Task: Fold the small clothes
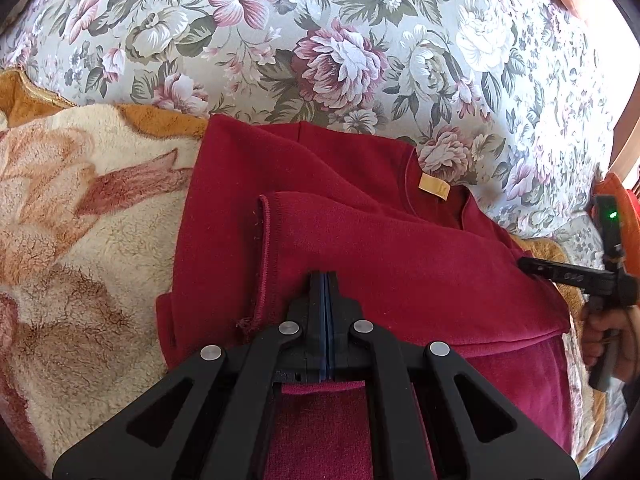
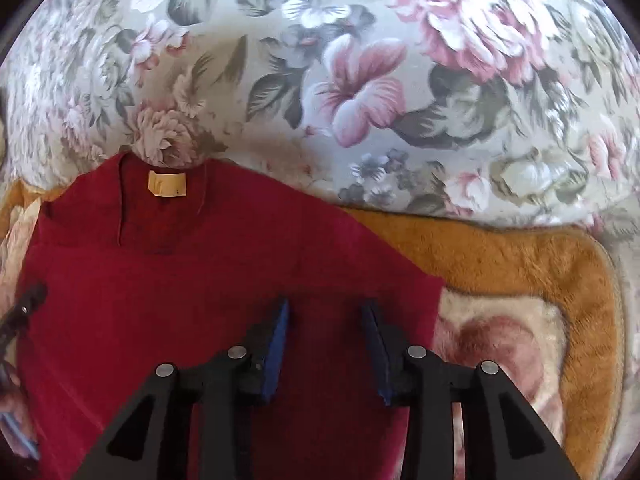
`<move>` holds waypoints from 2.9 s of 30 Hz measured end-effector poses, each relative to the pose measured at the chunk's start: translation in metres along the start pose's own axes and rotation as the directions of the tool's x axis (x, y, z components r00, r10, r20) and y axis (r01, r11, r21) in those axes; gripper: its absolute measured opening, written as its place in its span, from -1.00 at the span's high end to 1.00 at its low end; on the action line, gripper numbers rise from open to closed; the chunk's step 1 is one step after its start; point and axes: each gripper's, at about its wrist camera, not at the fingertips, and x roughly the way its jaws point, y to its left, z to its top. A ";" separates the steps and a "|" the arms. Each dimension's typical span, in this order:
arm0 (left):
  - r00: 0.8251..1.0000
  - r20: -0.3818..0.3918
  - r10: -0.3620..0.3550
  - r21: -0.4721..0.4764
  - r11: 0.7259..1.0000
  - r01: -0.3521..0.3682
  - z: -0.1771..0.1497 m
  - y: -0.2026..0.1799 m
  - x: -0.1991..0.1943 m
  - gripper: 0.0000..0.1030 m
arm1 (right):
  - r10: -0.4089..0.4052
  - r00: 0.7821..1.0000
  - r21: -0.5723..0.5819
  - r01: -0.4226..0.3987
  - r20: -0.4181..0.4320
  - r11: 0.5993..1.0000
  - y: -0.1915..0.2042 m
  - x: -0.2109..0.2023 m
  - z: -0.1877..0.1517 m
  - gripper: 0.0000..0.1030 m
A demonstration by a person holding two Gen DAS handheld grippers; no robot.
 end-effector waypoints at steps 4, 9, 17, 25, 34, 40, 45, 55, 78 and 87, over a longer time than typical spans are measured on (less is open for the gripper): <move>1.000 0.000 0.002 0.001 1.000 -0.002 0.000 -0.001 0.000 0.95 | 0.040 0.993 -0.001 -0.040 0.107 0.999 0.013 -0.046 -0.016 0.30; 1.000 0.000 0.006 0.005 1.000 -0.006 0.000 -0.003 0.001 0.95 | 0.031 0.998 0.035 -0.034 0.059 0.999 0.014 -0.039 -0.069 0.26; 1.000 0.000 0.023 0.022 1.000 -0.023 0.000 -0.006 0.002 0.95 | -0.004 0.974 -0.054 0.016 0.228 0.998 0.025 -0.037 -0.098 0.25; 1.000 -0.001 0.019 0.019 1.000 -0.019 0.001 -0.005 0.003 0.95 | 0.036 0.969 -0.038 -0.027 0.246 0.999 0.018 -0.042 -0.101 0.24; 0.999 -0.030 -0.019 -0.023 1.000 0.019 0.004 0.000 0.000 0.96 | 0.005 0.981 -0.039 0.003 0.196 0.999 0.023 -0.087 -0.101 0.26; 0.990 -0.139 -0.024 -0.005 1.000 0.024 -0.002 -0.009 -0.049 0.59 | 0.031 0.971 -0.097 -0.009 0.235 0.995 0.026 -0.158 -0.176 0.25; 0.998 -0.053 -0.025 0.074 0.997 0.029 -0.045 -0.004 -0.143 0.08 | 0.100 0.968 0.012 -0.106 0.231 0.994 0.003 -0.192 -0.263 0.25; 0.992 -0.102 -0.074 0.043 0.996 0.079 -0.159 0.030 -0.231 -0.24 | 0.272 0.946 0.170 -0.302 0.177 0.938 0.012 -0.194 -0.361 0.25; 0.876 -0.240 -0.418 -0.254 0.898 0.359 -0.217 0.039 -0.204 -0.23 | 0.436 0.877 0.246 -0.477 0.204 0.844 0.021 -0.186 -0.363 0.24; 0.887 -0.215 -0.410 -0.304 0.891 0.338 -0.218 0.043 -0.208 0.84 | 0.417 0.885 0.228 -0.458 0.206 0.859 0.023 -0.187 -0.362 0.25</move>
